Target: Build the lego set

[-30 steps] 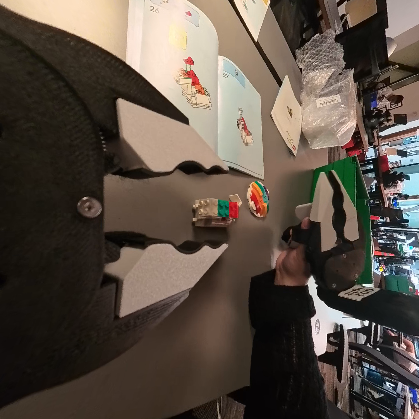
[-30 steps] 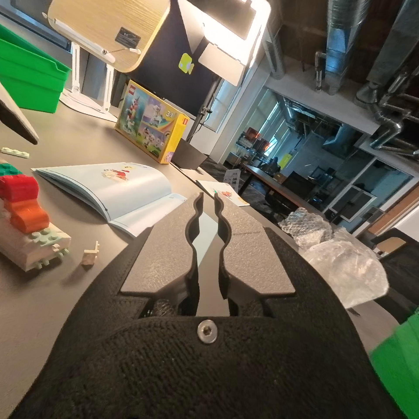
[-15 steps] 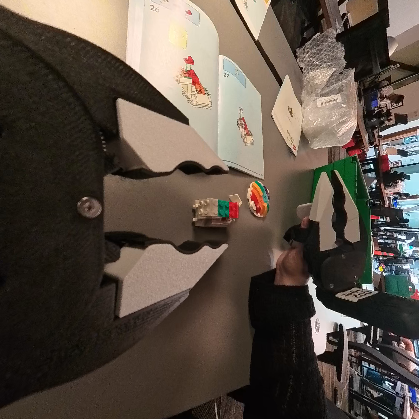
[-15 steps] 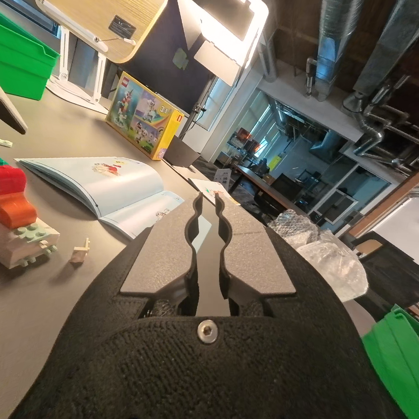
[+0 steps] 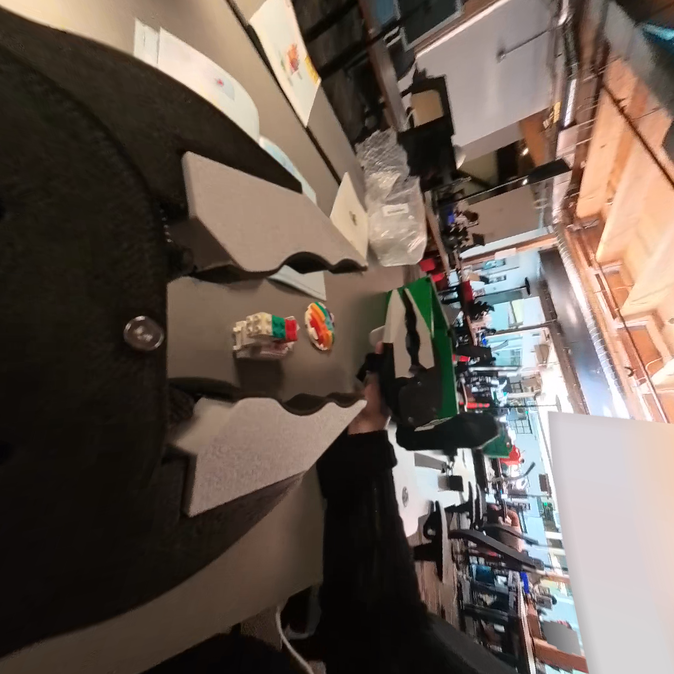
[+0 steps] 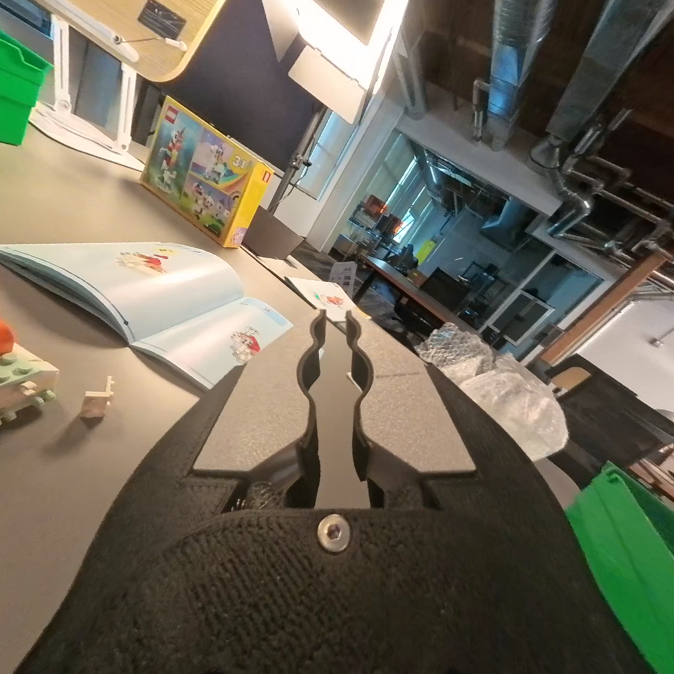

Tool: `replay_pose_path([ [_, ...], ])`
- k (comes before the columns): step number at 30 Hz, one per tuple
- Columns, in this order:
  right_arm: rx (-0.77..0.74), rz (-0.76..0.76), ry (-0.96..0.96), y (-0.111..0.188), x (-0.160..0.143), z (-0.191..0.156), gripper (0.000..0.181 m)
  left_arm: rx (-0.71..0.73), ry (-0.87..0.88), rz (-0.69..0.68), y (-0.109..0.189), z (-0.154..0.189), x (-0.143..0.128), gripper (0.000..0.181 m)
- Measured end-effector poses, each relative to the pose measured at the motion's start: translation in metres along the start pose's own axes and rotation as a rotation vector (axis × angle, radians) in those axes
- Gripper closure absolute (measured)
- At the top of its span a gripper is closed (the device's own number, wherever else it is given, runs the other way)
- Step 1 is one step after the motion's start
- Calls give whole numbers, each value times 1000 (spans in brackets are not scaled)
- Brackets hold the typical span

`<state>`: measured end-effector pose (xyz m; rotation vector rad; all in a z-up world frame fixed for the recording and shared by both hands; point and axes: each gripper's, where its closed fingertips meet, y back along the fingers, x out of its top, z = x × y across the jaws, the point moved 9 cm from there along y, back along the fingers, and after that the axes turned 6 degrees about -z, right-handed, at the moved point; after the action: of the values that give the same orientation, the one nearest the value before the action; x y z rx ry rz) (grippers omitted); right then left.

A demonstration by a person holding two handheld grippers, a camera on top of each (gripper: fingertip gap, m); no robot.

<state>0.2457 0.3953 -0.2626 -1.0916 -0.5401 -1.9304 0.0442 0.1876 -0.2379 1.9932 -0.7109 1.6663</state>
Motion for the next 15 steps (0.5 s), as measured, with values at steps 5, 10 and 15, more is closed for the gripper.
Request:
replay_pose_path([
  [5,-25,8,-46,3,0,4,173,92,-13,72,39,10,46,118],
  [10,-32,15,-67,4,0,5,173,355,33,23,118,-5,67,120],
  [15,-26,14,-67,3,1,4,173,749,87,-299,216,-60,72,138],
])
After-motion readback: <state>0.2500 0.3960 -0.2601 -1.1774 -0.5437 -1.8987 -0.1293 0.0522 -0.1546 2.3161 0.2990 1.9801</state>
